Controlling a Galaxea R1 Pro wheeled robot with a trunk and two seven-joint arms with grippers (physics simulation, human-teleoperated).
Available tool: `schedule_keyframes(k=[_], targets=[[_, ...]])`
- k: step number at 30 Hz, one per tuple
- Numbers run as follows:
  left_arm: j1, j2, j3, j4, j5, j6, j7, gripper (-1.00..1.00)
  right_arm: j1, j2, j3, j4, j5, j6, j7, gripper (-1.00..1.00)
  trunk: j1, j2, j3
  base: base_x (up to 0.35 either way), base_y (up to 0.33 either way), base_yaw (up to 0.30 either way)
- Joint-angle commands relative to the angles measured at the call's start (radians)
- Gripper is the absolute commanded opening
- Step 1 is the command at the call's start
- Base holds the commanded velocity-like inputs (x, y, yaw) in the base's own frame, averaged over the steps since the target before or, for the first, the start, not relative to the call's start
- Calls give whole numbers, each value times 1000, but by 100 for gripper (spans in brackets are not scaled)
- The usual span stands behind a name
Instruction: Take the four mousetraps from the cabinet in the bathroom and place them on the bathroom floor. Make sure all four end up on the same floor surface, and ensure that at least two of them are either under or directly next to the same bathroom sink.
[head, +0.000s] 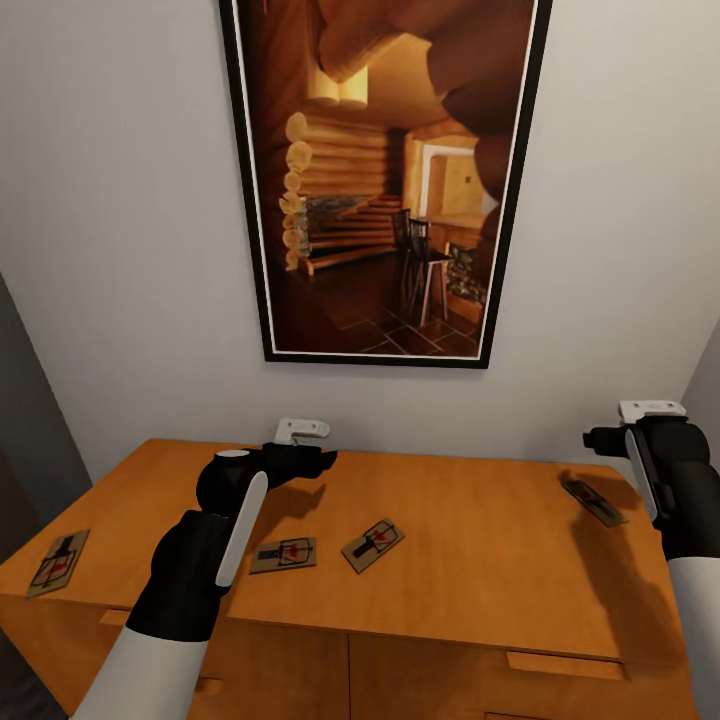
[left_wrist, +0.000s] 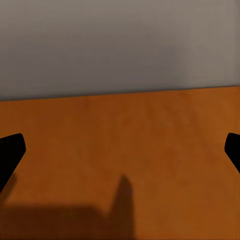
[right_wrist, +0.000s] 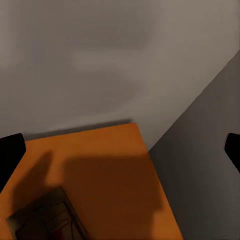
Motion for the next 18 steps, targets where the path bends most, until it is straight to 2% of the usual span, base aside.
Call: schedule_keyframes(k=[1, 11, 18], targets=[[-1, 0, 1, 0, 6, 5, 2, 100, -1, -1, 1, 0, 3, 4, 3, 100, 0, -1, -1, 0, 0, 0], [0, -1, 1, 2, 7, 5, 2, 100, -1, -10, 3, -14, -2, 4, 44, 100, 0, -1, -1, 0, 0, 0], [0, -2, 1, 4, 9, 4, 1, 100, -1, -39, 8, -34, -22, 4, 109, 100, 0, -1, -1, 0, 0, 0]])
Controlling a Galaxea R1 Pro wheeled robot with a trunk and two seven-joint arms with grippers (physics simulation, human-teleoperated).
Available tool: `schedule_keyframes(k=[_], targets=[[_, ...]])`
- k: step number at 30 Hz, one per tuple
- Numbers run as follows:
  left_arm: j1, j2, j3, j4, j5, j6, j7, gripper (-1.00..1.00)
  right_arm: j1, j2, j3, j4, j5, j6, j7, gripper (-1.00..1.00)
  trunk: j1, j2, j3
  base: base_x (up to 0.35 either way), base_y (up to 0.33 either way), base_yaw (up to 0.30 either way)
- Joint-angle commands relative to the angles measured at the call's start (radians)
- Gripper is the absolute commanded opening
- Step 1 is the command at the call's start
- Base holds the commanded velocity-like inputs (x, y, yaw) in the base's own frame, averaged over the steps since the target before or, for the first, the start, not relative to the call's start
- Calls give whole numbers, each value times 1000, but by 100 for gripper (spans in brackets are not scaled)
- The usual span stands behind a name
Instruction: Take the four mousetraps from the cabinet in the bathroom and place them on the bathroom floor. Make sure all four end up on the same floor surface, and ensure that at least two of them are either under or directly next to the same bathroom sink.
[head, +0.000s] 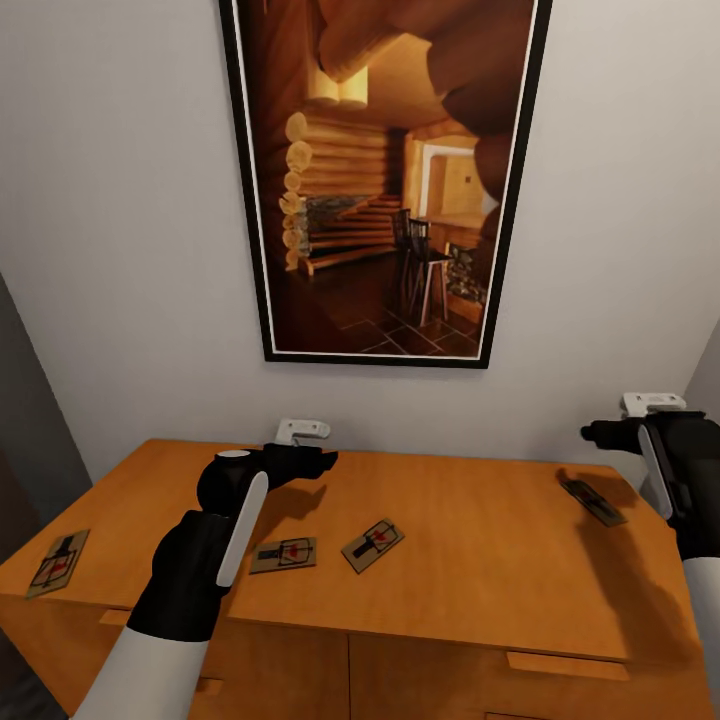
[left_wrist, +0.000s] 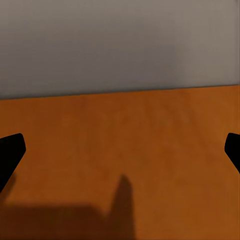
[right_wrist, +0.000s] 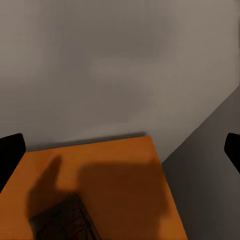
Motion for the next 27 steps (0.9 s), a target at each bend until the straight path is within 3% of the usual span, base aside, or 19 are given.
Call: schedule_keyframes(k=[1, 8, 13, 20, 27], targets=[[-1, -1, 1, -1, 6, 5, 2, 100, -1, -7, 1, -4, 7, 4, 24, 100, 0, -1, -1, 0, 0, 0], [-1, -1, 0, 0, 5, 4, 1, 100, -1, -49, 29, -29, -2, 4, 108, 100, 0, -1, -1, 0, 0, 0], [-1, -1, -2, 0, 4, 4, 1, 100, -1, -82, 79, -62, -8, 4, 179, 100, 0, -1, -1, 0, 0, 0], [-1, -1, -2, 0, 4, 5, 1, 100, -1, -112, 135, -79, -30, 4, 250, 100, 0, -1, -1, 0, 0, 0], [-1, -1, -2, 0, 5, 5, 1, 100, -1, -134, 178, -83, -41, 4, 276, 100, 0, -1, -1, 0, 0, 0]])
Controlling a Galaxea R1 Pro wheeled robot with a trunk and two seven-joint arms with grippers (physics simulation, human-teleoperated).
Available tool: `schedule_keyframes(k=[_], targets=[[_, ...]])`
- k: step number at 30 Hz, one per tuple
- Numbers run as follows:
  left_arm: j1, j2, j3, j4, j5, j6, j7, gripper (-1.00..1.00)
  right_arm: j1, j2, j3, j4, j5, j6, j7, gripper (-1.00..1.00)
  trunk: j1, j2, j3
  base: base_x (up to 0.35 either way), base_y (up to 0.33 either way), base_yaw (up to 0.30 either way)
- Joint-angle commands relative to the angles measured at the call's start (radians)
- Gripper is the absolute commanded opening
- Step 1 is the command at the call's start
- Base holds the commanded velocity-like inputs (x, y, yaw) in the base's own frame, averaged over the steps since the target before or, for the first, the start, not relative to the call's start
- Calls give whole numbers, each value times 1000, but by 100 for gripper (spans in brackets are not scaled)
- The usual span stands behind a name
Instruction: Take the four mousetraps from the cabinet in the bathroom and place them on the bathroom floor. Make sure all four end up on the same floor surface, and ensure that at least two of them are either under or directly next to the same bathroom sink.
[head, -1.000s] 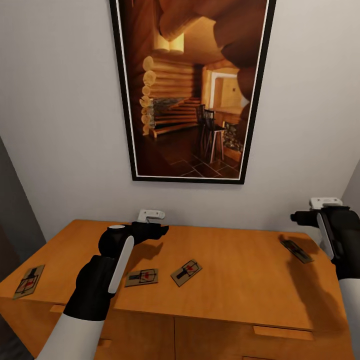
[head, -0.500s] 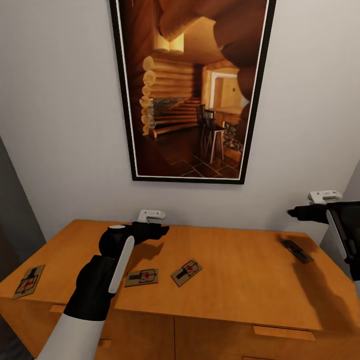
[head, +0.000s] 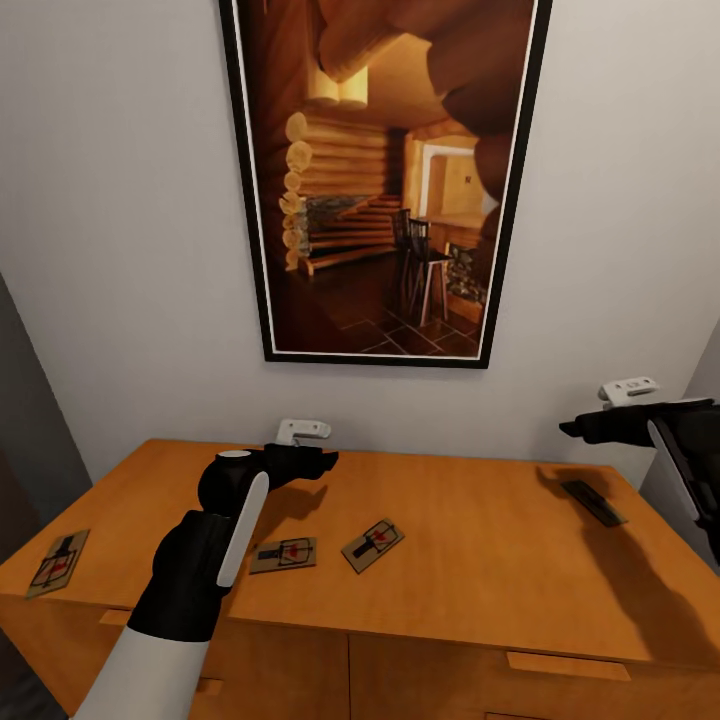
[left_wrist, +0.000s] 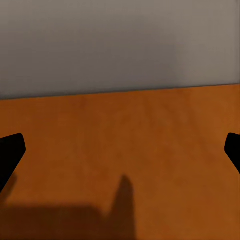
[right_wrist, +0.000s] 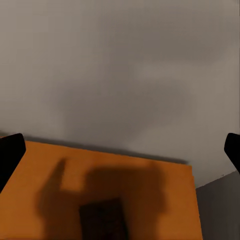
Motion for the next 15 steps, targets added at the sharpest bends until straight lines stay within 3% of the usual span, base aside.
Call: schedule_keyframes(k=[1, 10, 15], targets=[[-1, 0, 1, -1, 6, 5, 2, 100, -1, -4, 7, -1, 4, 4, 6, 100, 0, -1, -1, 0, 0, 0], [-1, 0, 1, -1, 6, 5, 2, 100, -1, -29, 25, -3, -13, 4, 16, 100, 0, -1, -1, 0, 0, 0], [-1, 0, 1, -1, 7, 5, 3, 100, -1, -54, 44, -3, -51, 4, 24, 100, 0, -1, -1, 0, 0, 0]])
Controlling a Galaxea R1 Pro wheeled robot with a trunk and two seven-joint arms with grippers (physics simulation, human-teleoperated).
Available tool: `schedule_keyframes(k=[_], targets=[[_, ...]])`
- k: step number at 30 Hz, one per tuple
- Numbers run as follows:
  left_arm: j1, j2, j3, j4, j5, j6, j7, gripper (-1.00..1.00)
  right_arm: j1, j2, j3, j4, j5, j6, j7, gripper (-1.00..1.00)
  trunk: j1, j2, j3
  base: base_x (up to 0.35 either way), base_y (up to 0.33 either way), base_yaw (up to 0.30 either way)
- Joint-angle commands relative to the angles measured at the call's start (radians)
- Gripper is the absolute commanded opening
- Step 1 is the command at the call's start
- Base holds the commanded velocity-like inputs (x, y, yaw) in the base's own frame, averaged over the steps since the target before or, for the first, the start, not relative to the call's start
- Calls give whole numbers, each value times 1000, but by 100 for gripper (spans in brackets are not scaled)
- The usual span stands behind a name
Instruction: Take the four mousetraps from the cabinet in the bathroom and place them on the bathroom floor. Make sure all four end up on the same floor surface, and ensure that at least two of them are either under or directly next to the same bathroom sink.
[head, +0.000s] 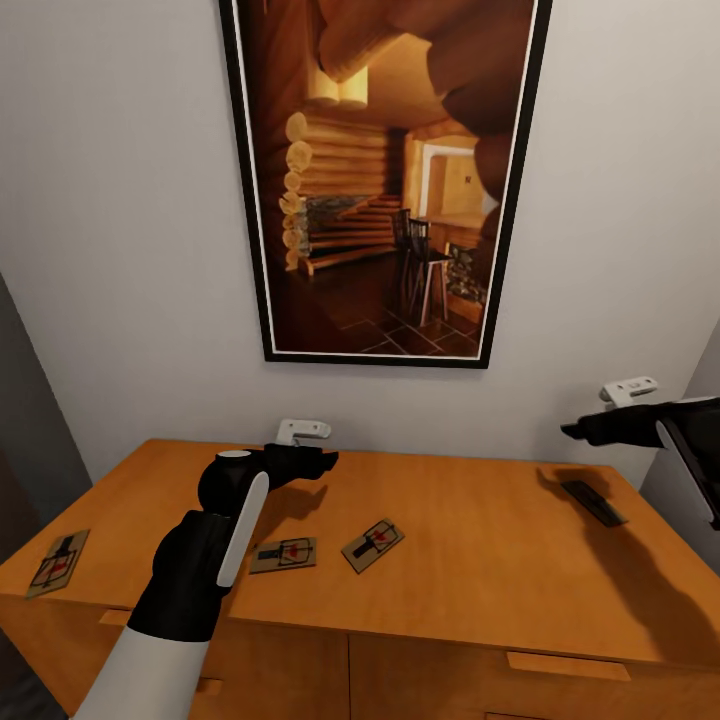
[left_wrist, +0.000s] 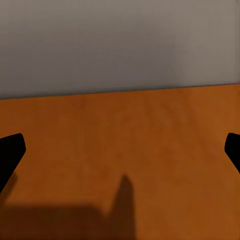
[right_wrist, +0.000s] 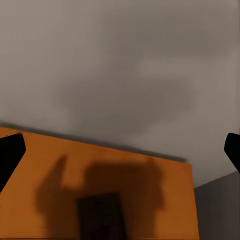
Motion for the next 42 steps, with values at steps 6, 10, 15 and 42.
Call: schedule_keyframes(k=[6, 10, 15, 42], targets=[[-1, 0, 1, -1, 6, 5, 2, 100, -1, -51, 45, -1, -54, 4, 5, 100, 0, -1, -1, 0, 0, 0], [-1, 0, 1, -1, 6, 5, 2, 100, -1, -97, 87, -2, -114, 4, 9, 100, 0, -1, -1, 0, 0, 0], [-1, 0, 1, -1, 6, 5, 2, 100, -1, -143, 123, -2, -179, 4, 12, 100, 0, -1, -1, 0, 0, 0], [-1, 2, 1, -1, 5, 6, 2, 100, -3, -214, 226, -56, -280, 4, 14, 100, 0, -1, -1, -3, 0, 0]])
